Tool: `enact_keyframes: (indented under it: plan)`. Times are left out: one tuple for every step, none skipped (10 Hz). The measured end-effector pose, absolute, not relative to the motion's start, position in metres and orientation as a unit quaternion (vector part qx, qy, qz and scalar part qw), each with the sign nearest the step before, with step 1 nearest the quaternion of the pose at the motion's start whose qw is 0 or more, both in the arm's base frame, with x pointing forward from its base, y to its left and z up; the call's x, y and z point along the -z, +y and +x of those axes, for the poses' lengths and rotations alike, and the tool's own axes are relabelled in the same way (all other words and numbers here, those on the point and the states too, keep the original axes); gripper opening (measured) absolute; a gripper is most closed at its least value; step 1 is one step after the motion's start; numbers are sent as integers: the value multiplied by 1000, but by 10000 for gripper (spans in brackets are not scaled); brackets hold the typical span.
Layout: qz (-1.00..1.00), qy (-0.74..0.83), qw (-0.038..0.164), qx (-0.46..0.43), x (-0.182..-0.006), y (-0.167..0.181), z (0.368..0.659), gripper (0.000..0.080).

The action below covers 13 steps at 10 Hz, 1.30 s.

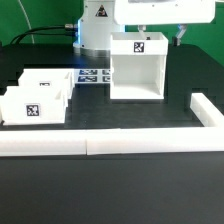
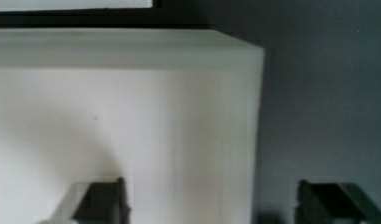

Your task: Assemble drawer

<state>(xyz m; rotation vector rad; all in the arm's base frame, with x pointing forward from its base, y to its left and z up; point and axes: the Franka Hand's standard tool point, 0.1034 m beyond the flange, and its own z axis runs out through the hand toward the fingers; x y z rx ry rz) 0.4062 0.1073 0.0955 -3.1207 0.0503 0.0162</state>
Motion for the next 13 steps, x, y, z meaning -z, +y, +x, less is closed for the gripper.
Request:
enact_keyframes:
  plan:
    - [-1000, 16, 10, -5, -95, 107, 406, 248]
    - [-1000, 16, 10, -5, -95, 107, 406, 111]
    - [-1000, 16, 10, -5, -95, 107, 406, 37]
    - [-1000, 16, 10, -5, -95, 107, 406, 37]
    - [-1000, 16, 10, -5, -95, 107, 406, 36]
    - [-1000, 16, 10, -5, -95, 107, 406, 36]
    - [-1000, 16, 10, -5, -95, 107, 406, 36]
    - [-1000, 16, 10, -5, -95, 107, 406, 36]
    - [-1000, 16, 10, -5, -95, 107, 406, 36]
    - [-1000, 15, 10, -5, -95, 107, 406, 36]
    - [-1000, 13, 10, -5, -95, 107, 407, 37]
    - [-1000, -15, 11, -3, -95, 99, 416, 38]
    - [-1000, -24, 12, 0, -96, 93, 428, 38]
